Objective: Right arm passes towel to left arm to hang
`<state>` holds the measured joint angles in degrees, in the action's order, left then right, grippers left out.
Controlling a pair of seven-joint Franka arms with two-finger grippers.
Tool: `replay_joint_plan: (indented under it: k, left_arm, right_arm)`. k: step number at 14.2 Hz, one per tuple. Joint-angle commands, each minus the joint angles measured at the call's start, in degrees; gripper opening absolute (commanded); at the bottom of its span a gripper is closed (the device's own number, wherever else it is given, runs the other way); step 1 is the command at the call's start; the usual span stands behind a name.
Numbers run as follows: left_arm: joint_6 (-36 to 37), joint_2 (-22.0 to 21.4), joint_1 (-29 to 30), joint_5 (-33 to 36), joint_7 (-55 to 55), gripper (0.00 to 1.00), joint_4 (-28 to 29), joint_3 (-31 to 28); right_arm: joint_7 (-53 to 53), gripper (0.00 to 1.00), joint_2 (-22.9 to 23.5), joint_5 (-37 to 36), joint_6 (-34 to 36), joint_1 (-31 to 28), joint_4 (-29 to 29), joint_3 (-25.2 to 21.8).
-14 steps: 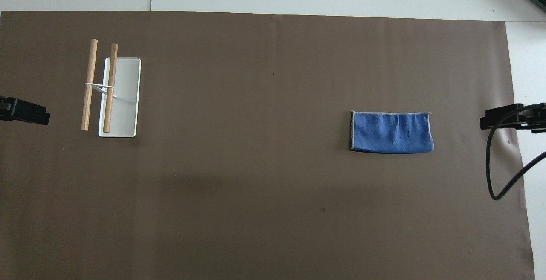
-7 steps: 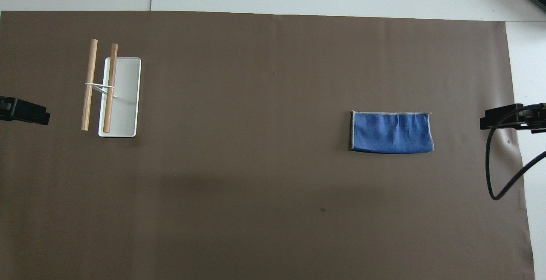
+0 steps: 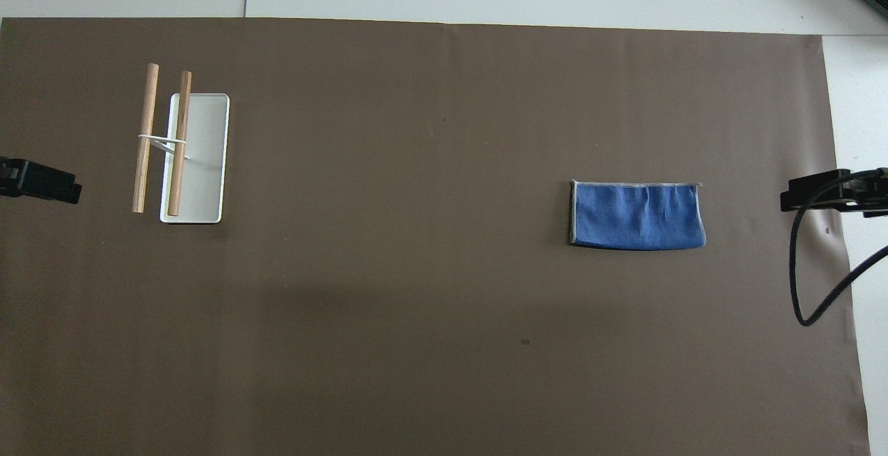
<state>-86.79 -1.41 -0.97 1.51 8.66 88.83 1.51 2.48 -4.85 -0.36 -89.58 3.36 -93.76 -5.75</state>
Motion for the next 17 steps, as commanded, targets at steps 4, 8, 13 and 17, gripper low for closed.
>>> replay_joint_plan:
  k: [4, 8, 13, 17]
  left_arm:
    - [0.66, -1.31, -0.08, 1.3, 0.12, 1.0, 1.08, -0.1]
    - [0.66, -1.31, -0.08, 1.3, 0.12, 1.0, 1.08, -0.1]
    - [0.66, -1.31, -0.08, 1.3, 0.12, 1.0, 1.08, -0.1]
    - [0.66, -1.31, -0.08, 1.3, 0.12, 1.0, 1.08, -0.1]
  right_arm:
    - [-0.37, 1.0, -1.47, -0.7, -0.86, -0.72, -1.78, 0.74]
    - [-0.37, 1.0, -1.65, -0.7, -0.77, -0.72, -1.78, 0.83]
    - [-0.37, 1.0, -1.56, -0.7, -1.48, -0.72, -1.95, 0.83]
    - [-0.37, 1.0, 0.54, -0.78, -4.1, 0.24, -2.13, 0.83]
